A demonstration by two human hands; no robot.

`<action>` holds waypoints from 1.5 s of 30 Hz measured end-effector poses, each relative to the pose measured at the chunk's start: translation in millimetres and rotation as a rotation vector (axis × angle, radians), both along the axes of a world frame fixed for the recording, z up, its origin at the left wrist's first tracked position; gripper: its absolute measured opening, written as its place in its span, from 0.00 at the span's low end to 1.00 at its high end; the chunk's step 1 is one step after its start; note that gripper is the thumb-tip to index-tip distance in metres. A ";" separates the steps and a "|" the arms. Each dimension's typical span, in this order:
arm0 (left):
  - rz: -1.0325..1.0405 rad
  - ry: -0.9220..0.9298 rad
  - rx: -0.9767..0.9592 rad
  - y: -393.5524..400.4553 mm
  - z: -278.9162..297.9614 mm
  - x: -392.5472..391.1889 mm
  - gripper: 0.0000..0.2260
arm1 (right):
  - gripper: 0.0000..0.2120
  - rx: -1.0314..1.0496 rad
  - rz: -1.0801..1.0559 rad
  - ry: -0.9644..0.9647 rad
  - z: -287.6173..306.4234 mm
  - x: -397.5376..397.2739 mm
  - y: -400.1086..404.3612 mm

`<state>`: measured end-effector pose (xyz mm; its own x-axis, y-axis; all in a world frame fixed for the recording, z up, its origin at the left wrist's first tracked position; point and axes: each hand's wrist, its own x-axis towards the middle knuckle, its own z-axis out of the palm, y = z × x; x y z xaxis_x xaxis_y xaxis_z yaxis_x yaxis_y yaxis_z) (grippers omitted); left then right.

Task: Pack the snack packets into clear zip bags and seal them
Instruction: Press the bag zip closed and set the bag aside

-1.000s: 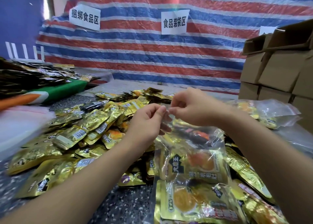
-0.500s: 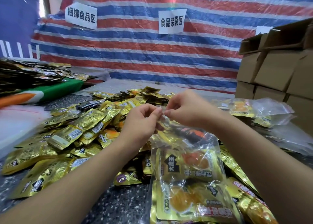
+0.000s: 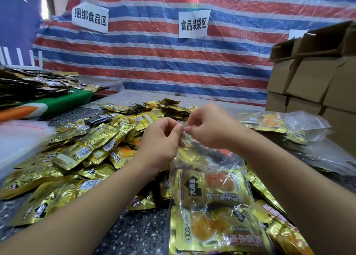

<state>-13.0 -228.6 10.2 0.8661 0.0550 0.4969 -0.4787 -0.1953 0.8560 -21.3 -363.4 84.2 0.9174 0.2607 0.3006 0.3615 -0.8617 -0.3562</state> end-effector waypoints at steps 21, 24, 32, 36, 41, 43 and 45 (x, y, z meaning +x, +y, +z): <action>0.016 0.009 -0.055 -1.1 -1.9 0.7 0.09 | 0.10 0.026 0.035 0.016 0.8 4.6 0.7; -0.062 0.057 -0.098 -0.9 0.4 -0.2 0.11 | 0.10 0.031 0.043 0.033 1.8 3.7 0.3; 0.028 -0.099 -0.056 2.8 4.7 -6.9 0.11 | 0.12 -0.052 0.054 0.022 2.5 -0.5 -5.2; 0.074 -0.110 -0.070 4.7 6.7 -6.8 0.12 | 0.11 -0.069 0.035 0.033 5.4 -2.8 -17.0; 0.090 -0.112 -0.069 3.6 6.0 -6.0 0.13 | 0.10 -0.082 -0.012 0.025 4.0 -3.9 -31.8; 0.081 -0.099 -0.092 5.5 6.1 -5.4 0.13 | 0.10 -0.069 -0.033 0.039 3.7 -5.4 -42.8; 0.083 -0.097 -0.093 7.3 6.4 -4.3 0.13 | 0.09 -0.070 -0.058 0.045 3.2 -7.8 -56.1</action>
